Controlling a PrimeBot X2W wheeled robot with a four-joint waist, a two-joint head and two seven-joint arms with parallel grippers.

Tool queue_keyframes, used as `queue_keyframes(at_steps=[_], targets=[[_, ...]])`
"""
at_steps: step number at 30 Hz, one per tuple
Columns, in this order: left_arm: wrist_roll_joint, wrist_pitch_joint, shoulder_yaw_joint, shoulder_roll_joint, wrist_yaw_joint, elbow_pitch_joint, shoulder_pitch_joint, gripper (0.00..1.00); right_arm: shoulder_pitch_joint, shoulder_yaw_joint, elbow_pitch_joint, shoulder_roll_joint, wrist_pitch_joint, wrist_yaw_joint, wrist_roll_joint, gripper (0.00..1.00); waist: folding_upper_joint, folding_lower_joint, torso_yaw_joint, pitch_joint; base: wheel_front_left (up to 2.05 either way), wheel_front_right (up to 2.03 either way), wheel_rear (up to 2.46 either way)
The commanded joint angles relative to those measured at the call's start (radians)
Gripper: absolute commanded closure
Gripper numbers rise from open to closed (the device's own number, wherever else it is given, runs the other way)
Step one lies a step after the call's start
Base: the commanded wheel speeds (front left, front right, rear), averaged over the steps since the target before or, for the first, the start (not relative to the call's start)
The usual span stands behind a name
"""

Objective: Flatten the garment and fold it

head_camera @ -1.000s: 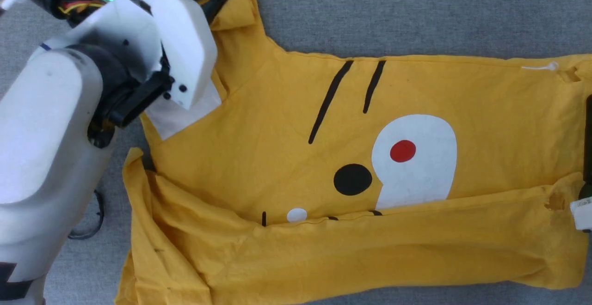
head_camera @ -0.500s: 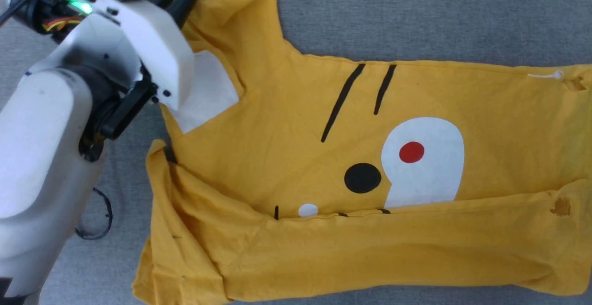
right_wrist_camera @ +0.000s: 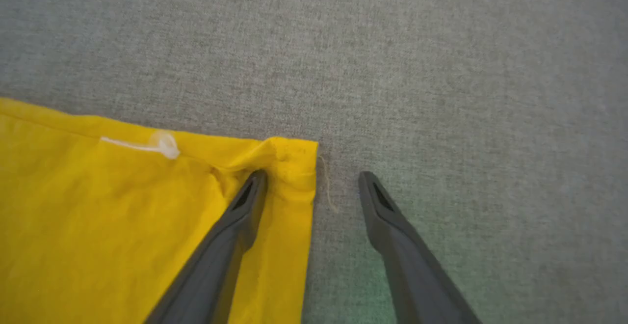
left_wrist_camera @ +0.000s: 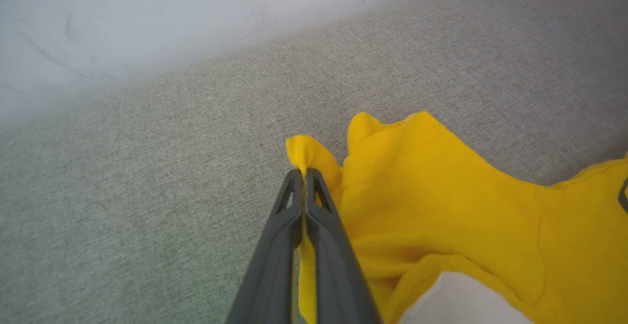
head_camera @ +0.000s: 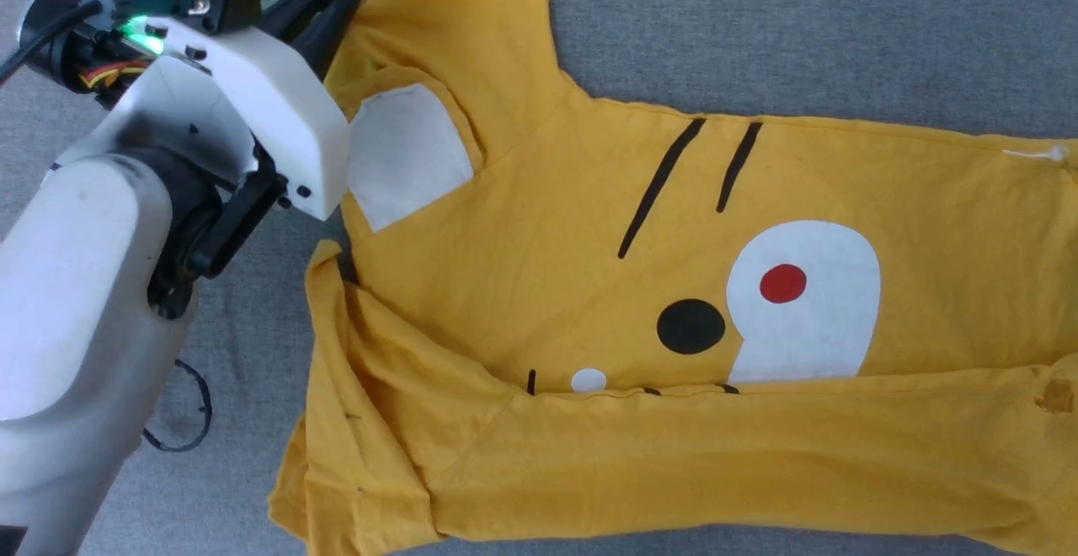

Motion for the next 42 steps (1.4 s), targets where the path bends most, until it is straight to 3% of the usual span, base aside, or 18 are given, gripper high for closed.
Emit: queue_keyframes(at_steps=[1,2,3,4,14,22,35,42], targets=[[-0.004,-0.006,-0.002,-0.006,0.005,0.0,0.003,1.0,-0.003,0.023,0.011,0.0,0.034,-0.001,0.027,0.0,0.0,0.0,0.004,0.002,0.0,0.0,0.0],[-0.004,-0.005,-0.003,-0.007,0.005,0.002,0.002,1.0,-0.006,0.027,0.012,0.005,0.049,-0.001,0.051,0.38,0.0,0.0,0.004,0.003,0.0,0.0,0.0],[-0.004,-0.005,-0.004,-0.007,0.004,0.003,0.001,1.0,-0.012,0.028,0.012,0.007,0.057,-0.001,0.066,0.59,0.0,0.0,0.004,0.003,0.0,0.0,0.0],[-0.003,-0.008,-0.004,-0.008,0.005,0.004,-0.002,1.0,-0.018,0.031,0.013,-0.001,0.06,-0.001,0.069,1.0,0.0,0.0,0.005,0.003,0.0,0.0,0.0],[0.064,-0.179,0.054,0.004,0.047,0.004,-0.017,1.0,-0.078,0.004,0.053,-0.019,-0.075,-0.001,0.053,1.0,0.0,0.0,0.002,-0.021,0.0,0.0,0.0],[0.052,-0.271,0.112,0.042,0.082,-0.049,0.086,1.0,-0.06,-0.027,0.046,-0.016,-0.155,-0.001,0.054,1.0,0.0,0.0,0.003,-0.103,0.0,0.0,0.0],[-0.081,-0.455,0.244,0.044,0.162,-0.314,0.503,1.0,0.143,-0.052,0.011,0.099,-0.258,-0.001,0.064,1.0,0.0,0.0,0.009,-0.275,0.0,0.0,0.0],[-0.153,-0.515,0.277,0.028,0.177,-0.365,0.74,1.0,0.249,-0.073,0.028,0.162,-0.28,-0.001,0.085,1.0,0.0,0.0,0.016,-0.301,0.0,0.0,0.0]])
